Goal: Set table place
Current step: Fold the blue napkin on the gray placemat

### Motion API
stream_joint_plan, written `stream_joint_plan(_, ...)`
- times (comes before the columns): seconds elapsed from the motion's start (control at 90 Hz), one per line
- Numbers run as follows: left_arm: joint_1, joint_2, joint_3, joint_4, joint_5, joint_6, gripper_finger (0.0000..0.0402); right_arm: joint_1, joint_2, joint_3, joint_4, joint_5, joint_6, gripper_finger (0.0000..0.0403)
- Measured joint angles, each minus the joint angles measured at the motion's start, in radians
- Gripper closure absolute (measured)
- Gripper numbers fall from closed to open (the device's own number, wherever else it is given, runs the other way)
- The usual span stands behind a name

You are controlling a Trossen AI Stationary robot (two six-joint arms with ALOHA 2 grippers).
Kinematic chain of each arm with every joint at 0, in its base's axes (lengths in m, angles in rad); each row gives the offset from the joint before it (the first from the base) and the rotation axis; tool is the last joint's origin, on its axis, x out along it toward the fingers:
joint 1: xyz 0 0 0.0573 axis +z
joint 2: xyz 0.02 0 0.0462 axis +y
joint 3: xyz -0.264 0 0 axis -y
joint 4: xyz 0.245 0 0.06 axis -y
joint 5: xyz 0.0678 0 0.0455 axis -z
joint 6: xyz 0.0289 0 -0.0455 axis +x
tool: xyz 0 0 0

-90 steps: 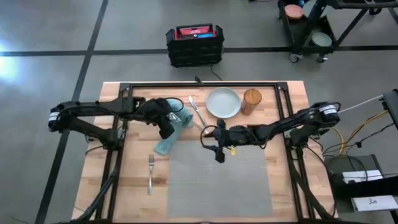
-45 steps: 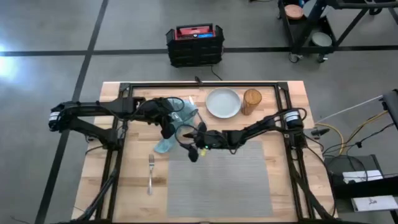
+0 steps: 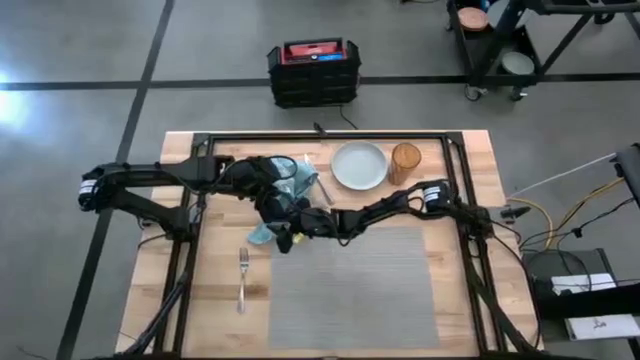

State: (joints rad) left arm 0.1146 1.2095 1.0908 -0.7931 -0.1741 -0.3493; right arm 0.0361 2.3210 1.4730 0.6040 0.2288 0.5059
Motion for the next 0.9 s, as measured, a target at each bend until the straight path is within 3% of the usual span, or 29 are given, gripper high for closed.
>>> stream_joint_plan(0.167,0.0,-0.001,0.0,0.002,0.0,0.006,0.0402,-0.017,0.0,0.007,-0.02,0.011,-0.066,0.0251)
stream_joint_plan(0.422,0.0,-0.002,0.0,0.005,-0.002,0.036,0.0402,-0.029,-0.017,0.006,-0.094,-0.004,-0.155,0.0393)
stream_joint_plan(0.722,-0.001,-0.021,0.034,-0.05,-0.002,0.063,0.0402,-0.032,-0.112,0.005,-0.182,-0.001,-0.251,0.0401)
stream_joint_plan(0.9,-0.002,-0.061,0.062,-0.068,-0.003,0.078,0.0402,-0.042,-0.222,0.005,-0.329,0.0,-0.347,0.0402)
